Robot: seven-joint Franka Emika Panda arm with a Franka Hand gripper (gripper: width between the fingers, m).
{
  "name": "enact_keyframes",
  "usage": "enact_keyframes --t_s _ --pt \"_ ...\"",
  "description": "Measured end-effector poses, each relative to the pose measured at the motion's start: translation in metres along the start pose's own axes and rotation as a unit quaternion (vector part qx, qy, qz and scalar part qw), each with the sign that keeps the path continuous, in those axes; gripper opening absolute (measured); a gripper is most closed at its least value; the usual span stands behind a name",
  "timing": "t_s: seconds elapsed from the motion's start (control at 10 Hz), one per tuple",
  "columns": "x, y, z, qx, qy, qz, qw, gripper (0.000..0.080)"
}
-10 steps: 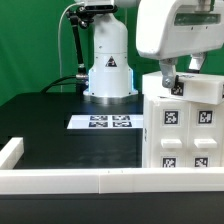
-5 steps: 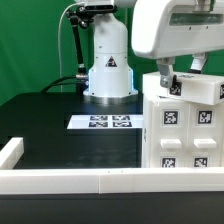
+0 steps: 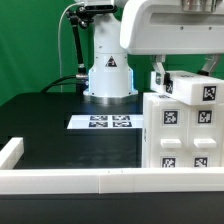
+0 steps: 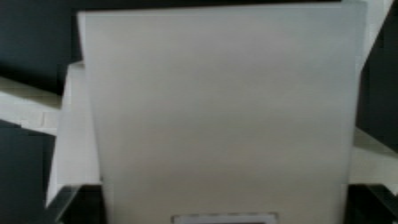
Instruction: Assemble cabinet
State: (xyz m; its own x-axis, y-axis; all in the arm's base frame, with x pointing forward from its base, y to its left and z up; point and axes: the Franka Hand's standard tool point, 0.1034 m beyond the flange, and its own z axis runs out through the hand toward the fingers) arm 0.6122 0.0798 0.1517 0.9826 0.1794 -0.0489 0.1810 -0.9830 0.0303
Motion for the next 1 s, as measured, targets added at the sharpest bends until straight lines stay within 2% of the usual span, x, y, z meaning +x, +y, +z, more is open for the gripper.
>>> enact_keyframes --t_s 0.2,0.4,0.7,1.0 --pt "0.0007 -0.0032 -0.0006 0.001 0.001 0.123 0.992 0.0563" --pt "0.0012 -0.0053 -0.0008 0.004 0.001 0.222 0.975 0.0563" --pt "0.0027 -0.0095 -0.0019 0.005 0.002 0.302 0.953 0.0563" --pt "0.0036 -0.0115 -0.0022 0.010 0.001 0.411 0.912 0.0563"
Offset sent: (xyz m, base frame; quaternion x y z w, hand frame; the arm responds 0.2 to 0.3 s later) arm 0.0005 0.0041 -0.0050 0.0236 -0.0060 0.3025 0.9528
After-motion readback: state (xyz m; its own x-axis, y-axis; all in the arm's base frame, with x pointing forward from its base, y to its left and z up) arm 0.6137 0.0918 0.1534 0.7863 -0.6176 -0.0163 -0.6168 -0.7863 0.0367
